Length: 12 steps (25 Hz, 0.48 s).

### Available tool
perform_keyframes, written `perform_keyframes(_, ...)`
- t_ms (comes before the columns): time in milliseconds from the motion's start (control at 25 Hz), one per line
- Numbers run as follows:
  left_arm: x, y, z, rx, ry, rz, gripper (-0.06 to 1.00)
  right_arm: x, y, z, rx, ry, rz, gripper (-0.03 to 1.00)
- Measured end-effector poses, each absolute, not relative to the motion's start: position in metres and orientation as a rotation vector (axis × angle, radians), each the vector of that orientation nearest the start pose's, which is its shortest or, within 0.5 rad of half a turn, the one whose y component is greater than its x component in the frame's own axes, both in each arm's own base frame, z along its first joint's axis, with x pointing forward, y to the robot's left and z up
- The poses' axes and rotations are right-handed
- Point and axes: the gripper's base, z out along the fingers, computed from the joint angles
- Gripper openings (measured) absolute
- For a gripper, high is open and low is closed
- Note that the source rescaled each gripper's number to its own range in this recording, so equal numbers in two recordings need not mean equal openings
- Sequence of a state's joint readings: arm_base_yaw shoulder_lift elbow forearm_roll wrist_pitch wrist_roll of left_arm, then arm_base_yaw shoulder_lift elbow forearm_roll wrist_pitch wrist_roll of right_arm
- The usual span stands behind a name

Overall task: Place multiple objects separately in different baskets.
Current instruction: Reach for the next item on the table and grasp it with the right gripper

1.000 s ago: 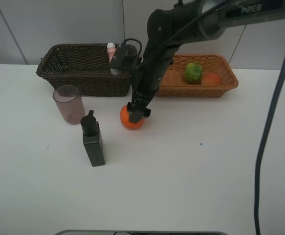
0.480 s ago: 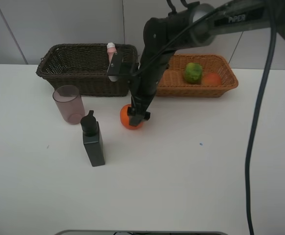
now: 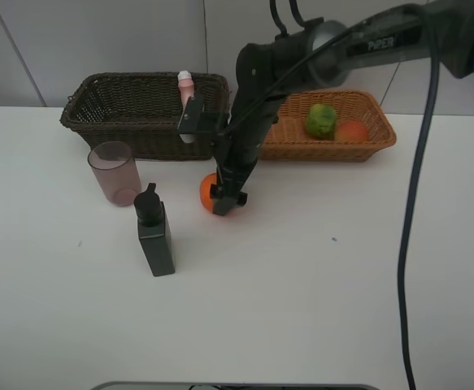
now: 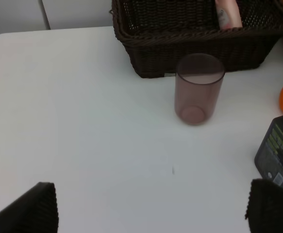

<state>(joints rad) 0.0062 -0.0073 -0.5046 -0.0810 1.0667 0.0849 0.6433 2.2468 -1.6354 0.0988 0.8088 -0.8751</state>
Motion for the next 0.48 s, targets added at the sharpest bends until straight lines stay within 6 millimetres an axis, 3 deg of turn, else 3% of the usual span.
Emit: perform_keyframes(480, -0.007, -0.006, 0.278, 0.085, 2.034, -0.04, 1.0, 0.358, 0.287, 0.108, -1.914, 2.182, 0.126, 1.0)
